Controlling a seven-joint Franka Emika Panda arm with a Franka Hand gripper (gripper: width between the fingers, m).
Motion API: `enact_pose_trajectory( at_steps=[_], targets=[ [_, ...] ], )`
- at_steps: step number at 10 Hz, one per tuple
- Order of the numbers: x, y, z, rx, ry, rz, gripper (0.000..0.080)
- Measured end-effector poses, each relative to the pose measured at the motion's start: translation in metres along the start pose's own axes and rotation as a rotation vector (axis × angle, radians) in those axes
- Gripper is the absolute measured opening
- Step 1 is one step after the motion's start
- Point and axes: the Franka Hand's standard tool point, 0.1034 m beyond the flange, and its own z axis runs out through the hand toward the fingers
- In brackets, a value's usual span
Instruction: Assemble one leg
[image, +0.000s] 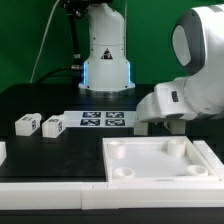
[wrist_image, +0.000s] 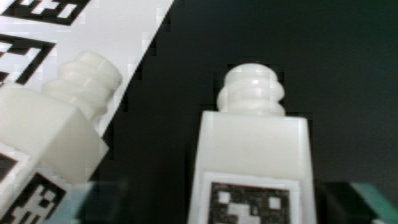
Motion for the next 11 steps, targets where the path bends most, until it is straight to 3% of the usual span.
enact_pose_trajectory(
  at_steps=[1, 2, 7, 11],
  targets=[
    [0.000, 0.000, 0.000, 0.000, 0.000, 0.000, 0.0392],
    [0.000, 0.000, 0.000, 0.000, 0.000, 0.000, 0.0283],
    [-0.001, 0.001, -0.001, 0.000, -0.003, -0.006, 0.0283],
    [-0.015, 0.022, -0.049, 0.007, -0.015, -0.028, 0.0284]
  ],
)
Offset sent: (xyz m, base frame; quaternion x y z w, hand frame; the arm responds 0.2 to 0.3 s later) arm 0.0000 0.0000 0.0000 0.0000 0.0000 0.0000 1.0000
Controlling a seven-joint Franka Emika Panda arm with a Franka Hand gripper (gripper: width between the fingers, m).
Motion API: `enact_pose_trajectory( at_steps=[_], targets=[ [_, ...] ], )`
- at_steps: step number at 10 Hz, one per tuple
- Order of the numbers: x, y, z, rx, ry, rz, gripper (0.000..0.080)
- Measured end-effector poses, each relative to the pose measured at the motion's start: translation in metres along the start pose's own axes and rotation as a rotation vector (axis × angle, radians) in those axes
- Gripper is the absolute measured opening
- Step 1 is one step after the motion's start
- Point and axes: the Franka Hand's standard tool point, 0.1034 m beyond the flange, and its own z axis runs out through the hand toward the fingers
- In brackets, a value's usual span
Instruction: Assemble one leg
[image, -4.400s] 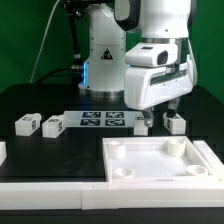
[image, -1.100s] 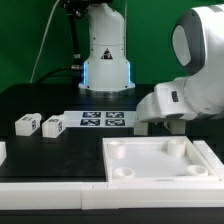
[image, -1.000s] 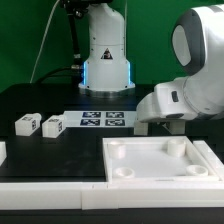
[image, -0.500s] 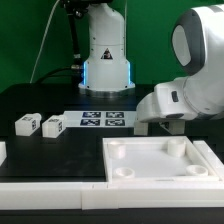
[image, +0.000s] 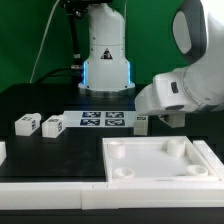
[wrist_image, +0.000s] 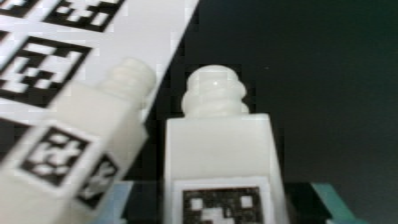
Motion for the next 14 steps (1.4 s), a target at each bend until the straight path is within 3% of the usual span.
enact_pose_trajectory(
  at_steps=[1, 3, 4, 7, 8, 9, 14],
  targets=[
    [0.002, 0.002, -0.008, 0.003, 0.020, 0.002, 0.0284],
    [0.009, 0.000, -0.007, 0.004, 0.075, 0.000, 0.0284],
    [0.017, -0.001, -0.012, 0.008, 0.174, 0.001, 0.0284],
    [0.021, -0.002, -0.017, 0.014, 0.499, 0.007, 0.0284],
    [0.016, -0.002, -0.010, 0.012, 0.620, 0.034, 0.0284],
    [0.006, -0.001, -0.010, 0.011, 0.635, 0.038, 0.0284],
    [-0.005, 0.002, -0.086, 0.060, 1.181, 0.030, 0.0285]
  ],
)
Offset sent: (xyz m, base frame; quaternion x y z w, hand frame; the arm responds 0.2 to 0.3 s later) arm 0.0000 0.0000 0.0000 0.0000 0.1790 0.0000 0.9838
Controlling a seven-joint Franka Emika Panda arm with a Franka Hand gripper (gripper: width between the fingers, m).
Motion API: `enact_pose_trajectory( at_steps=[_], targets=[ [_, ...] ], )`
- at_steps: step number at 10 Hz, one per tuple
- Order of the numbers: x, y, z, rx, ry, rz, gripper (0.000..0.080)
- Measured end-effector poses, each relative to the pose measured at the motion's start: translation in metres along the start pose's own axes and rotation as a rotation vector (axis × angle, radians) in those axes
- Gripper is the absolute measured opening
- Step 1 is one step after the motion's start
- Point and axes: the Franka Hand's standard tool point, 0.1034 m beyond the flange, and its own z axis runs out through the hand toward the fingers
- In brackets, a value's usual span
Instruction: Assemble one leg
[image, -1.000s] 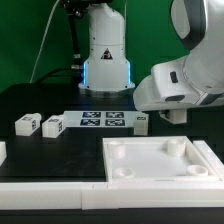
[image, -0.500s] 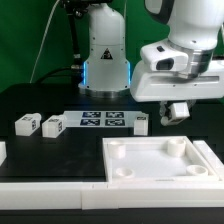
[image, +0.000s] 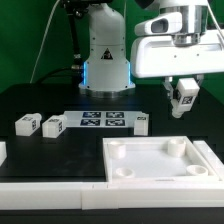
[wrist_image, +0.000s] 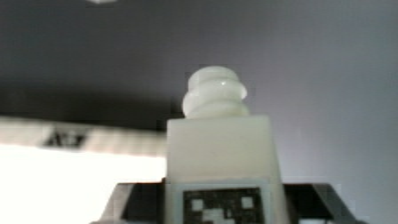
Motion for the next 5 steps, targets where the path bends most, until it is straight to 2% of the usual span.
enact_pose_trajectory(
  at_steps=[1, 2, 4, 5],
  targets=[
    [-0.003, -0.005, 0.000, 0.024, 0.113, -0.003, 0.0285],
    [-0.010, -0.006, 0.004, 0.031, 0.144, -0.011, 0.0285],
    [-0.008, -0.004, 0.006, 0.025, 0.137, -0.040, 0.0285],
    [0.003, 0.007, 0.008, 0.014, 0.148, -0.072, 0.0285]
  ],
)
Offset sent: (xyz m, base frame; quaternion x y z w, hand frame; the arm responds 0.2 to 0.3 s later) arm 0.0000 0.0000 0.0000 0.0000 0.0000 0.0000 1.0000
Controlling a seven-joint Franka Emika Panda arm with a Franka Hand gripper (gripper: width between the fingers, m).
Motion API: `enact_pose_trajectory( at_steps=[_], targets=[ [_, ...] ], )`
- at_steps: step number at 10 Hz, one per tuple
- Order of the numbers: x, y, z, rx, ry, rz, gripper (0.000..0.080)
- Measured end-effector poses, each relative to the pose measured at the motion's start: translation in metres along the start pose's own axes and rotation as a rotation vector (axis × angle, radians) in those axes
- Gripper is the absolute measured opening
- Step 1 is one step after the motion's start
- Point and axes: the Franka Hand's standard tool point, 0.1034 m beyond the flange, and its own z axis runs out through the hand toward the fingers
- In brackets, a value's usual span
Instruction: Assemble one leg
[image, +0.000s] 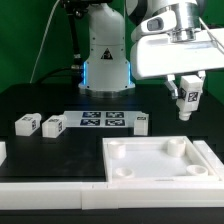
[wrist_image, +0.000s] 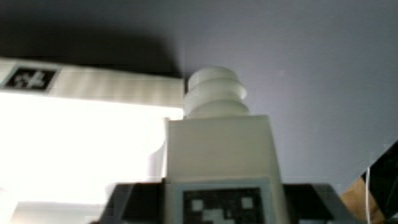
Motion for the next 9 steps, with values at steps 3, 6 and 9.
enact_pose_trajectory(
  at_steps=[3, 6, 9],
  targets=[
    [0.045, 0.049, 0.012, -0.036, 0.018, -0.033, 0.0285],
    [0.047, 0.055, 0.016, -0.038, 0.011, -0.039, 0.0285],
    [0.046, 0.056, 0.016, -0.038, 0.010, -0.039, 0.0285]
  ],
)
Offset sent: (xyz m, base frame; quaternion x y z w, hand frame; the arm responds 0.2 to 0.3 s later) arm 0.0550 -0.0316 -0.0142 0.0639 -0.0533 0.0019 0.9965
